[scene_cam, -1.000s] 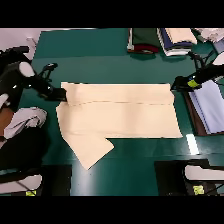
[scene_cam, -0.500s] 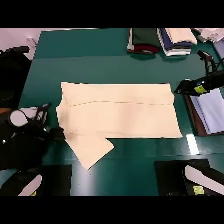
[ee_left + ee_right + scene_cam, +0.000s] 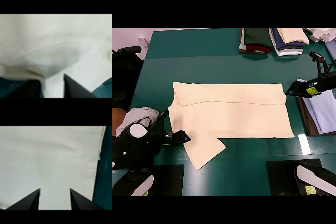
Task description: Fold the shirts.
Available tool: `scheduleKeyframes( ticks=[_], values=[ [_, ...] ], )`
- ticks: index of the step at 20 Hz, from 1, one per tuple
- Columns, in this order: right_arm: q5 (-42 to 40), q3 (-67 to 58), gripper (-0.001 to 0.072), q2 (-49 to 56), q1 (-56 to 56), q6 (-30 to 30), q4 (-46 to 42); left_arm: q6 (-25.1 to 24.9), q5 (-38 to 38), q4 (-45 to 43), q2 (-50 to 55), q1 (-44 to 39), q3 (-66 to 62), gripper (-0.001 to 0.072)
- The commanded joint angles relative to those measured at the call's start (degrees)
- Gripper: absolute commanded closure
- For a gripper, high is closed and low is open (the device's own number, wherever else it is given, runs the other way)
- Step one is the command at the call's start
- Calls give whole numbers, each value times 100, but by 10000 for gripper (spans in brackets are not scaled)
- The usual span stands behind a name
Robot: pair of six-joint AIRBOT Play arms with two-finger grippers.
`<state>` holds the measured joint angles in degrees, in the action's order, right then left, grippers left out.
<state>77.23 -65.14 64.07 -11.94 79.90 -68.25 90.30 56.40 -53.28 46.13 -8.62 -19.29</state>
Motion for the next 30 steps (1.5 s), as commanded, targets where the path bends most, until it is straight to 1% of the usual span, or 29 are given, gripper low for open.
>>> scheduleKeyframes(
  ticks=[1,3,6,7,8,9,11,13,15,18,19,20,21,22,23,25,26,28,30],
  values=[
    [356,57,279,-7,-111,-92,-44,-474,2,437,-13,-151,-92,684],
    [540,481,279,-162,-389,-122,-249,-531,341,216,-15,-151,-308,687],
    [581,1624,273,-610,-1226,-162,-721,-527,605,-168,-15,-151,-647,687],
    [597,1987,206,-717,-1569,-201,-807,-527,643,-260,-13,-151,-761,687],
    [592,2361,98,-782,-1945,-201,-828,-527,658,-326,-13,-151,-850,687],
    [564,2669,90,-813,-2273,-205,-798,-527,669,-343,-13,-151,-916,687],
    [450,3154,92,-807,-2715,-310,-636,-529,664,-343,-13,-151,-951,687],
    [199,3462,159,-807,-2822,-503,-79,-529,664,-358,-13,-151,-951,687],
    [-72,3630,160,-804,-2636,-525,275,-529,667,-361,-13,-151,-951,687],
    [-269,3600,164,-643,-2063,-433,284,-529,660,-369,-13,-151,-951,687],
    [-269,3534,210,-490,-1860,-396,262,-529,662,-378,-13,-151,-951,687],
    [-269,3442,224,-326,-1661,-398,262,-531,678,-407,-13,-151,-951,687],
    [-249,3335,413,-199,-1464,-411,245,-529,717,-503,-13,-151,-953,687],
    [-201,3200,652,-111,-1252,-457,195,-527,802,-654,-13,-151,-960,687],
    [-133,3069,692,-90,-1073,-455,114,-527,979,-855,-17,-151,-1014,687],
    [105,2822,692,-256,-726,-439,-308,-476,1338,-1119,-216,-151,-1147,688],
    [254,2741,692,-455,-595,-407,-592,-367,1467,-1202,-468,-151,-1154,688],
    [669,2616,692,-990,-450,-385,-1060,-96,1921,-1346,-1029,-151,-1156,688],
    [1045,2492,692,-1543,-422,-385,-1290,-26,2470,-1344,-1462,-151,-1241,687]
  ],
)
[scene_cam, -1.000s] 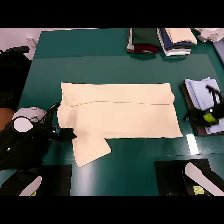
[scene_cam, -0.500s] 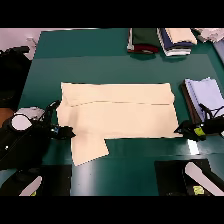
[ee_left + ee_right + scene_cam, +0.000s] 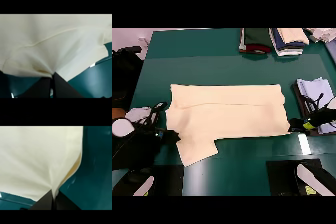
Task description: Fold the shirts.
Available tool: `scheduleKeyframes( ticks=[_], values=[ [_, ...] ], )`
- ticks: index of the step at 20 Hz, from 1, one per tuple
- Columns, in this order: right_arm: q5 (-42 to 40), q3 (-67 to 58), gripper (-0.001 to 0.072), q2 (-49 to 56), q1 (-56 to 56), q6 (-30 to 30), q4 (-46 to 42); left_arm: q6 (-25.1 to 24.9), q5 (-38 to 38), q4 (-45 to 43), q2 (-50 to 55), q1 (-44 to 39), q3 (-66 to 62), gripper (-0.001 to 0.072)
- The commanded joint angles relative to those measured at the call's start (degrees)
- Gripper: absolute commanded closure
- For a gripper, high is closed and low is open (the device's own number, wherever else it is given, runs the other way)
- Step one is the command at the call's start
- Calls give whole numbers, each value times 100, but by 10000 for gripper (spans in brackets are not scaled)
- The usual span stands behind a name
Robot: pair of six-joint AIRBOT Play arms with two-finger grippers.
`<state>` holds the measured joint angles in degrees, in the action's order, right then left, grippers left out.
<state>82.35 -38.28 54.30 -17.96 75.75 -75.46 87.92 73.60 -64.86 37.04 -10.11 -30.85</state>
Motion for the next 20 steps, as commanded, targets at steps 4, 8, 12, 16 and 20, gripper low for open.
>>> scheduleKeyframes(
  ticks=[4,8,12,16,20],
  values=[
    [455,-658,694,-1204,170,146,-551,205,1071,-238,-575,-2,-772,687],
    [105,-1552,694,-481,306,149,-514,55,350,-953,98,-2,-1443,686],
    [-308,-2494,694,833,911,166,-509,-168,-691,-1349,1268,0,-1902,686],
    [-337,-3425,693,2186,1316,520,-503,-289,-1622,-1646,2498,15,-2312,686],
    [-332,-4133,692,3023,1290,544,22,-286,-2138,-1685,3314,15,-2712,685]
  ],
)
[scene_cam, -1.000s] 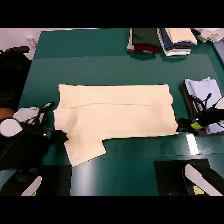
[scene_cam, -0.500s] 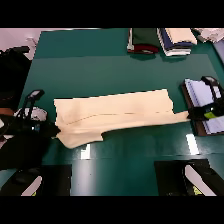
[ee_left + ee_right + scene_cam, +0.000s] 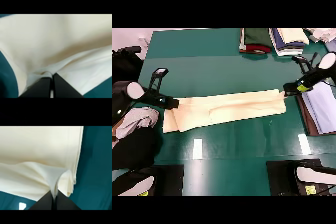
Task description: Fold the shirts.
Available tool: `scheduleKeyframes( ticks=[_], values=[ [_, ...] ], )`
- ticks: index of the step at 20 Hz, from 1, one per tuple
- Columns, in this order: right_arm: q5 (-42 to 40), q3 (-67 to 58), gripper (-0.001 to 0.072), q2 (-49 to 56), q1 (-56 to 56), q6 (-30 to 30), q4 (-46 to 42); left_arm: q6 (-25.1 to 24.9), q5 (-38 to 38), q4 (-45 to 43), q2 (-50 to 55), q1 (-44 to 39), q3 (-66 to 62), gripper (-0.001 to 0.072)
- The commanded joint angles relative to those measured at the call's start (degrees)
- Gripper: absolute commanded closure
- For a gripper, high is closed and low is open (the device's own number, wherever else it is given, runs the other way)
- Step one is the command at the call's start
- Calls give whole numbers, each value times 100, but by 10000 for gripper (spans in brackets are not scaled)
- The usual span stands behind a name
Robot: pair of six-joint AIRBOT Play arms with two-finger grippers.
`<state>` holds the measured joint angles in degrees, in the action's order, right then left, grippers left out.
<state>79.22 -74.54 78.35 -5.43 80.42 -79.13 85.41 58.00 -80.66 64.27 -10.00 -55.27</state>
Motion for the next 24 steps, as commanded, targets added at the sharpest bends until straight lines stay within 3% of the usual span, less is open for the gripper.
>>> scheduleKeyframes(
  ticks=[1,2,3,4,5,8,10,11,12,13,18,22,24],
  values=[
    [-20,-623,691,761,37,72,605,-35,-699,-103,664,4,-315,683],
    [-52,-723,689,898,-11,68,769,-31,-817,-101,680,4,-334,553],
    [-107,-782,587,992,-50,42,931,35,-885,-87,678,4,-385,261],
    [-173,-844,366,1067,-114,11,1069,164,-852,-94,678,4,-485,181],
    [-219,-896,290,1106,-208,-15,1169,157,-732,-103,678,4,-629,181],
    [-37,-901,269,1058,-627,-586,1471,160,-343,-63,673,4,-1156,210],
    [291,-879,259,1058,-992,-793,1508,155,-293,105,671,2,-1325,590],
    [367,-780,206,1056,-1200,-809,1517,155,-319,232,673,4,-1325,684],
    [396,-645,89,1058,-1405,-809,1517,157,-337,409,686,-2,-1325,685],
    [369,-437,57,1058,-1598,-809,1523,157,-334,662,693,-2,-1322,685],
    [299,588,64,1532,-2120,-1349,2332,186,-560,1108,767,-542,-1322,686],
    [-151,844,154,1851,-1792,-1749,3200,485,-798,1231,1255,-1335,-1325,686],
    [-439,844,417,1808,-1497,-1926,3248,675,-1139,1381,1539,-1676,-1325,686]
  ],
)
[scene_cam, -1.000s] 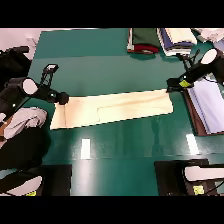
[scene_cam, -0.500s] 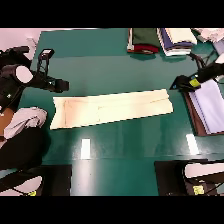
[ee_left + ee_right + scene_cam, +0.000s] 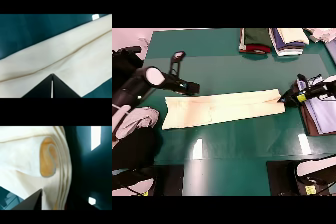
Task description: Fold the shirts.
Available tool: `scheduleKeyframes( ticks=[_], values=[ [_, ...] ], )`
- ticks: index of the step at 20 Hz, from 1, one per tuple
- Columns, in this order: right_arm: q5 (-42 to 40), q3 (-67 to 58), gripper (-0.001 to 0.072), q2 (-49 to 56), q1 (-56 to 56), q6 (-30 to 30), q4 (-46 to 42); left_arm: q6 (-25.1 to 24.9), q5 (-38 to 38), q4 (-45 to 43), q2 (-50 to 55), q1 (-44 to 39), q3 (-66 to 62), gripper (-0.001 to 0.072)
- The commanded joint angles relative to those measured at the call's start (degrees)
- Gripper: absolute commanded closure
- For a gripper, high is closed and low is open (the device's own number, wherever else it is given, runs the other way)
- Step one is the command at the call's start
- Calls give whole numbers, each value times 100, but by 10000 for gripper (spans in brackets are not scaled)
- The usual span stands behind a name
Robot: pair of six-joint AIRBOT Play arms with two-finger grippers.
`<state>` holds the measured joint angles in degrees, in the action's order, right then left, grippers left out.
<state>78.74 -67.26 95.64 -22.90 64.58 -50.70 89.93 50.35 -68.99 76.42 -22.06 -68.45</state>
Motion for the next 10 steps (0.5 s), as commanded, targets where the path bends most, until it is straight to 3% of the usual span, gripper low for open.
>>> scheduleKeyframes(
  ticks=[1,2,7,10],
  values=[
    [-518,116,567,4,350,-396,413,221,-597,332,461,-610,-9,686],
    [-614,116,685,-125,426,-470,415,221,-769,387,629,-732,-48,686],
    [-94,-688,693,-979,518,-411,780,216,-737,595,1690,-931,-881,686],
    [-9,-1394,693,-1451,852,9,1069,127,-708,861,2251,-931,-1338,686]
  ],
)
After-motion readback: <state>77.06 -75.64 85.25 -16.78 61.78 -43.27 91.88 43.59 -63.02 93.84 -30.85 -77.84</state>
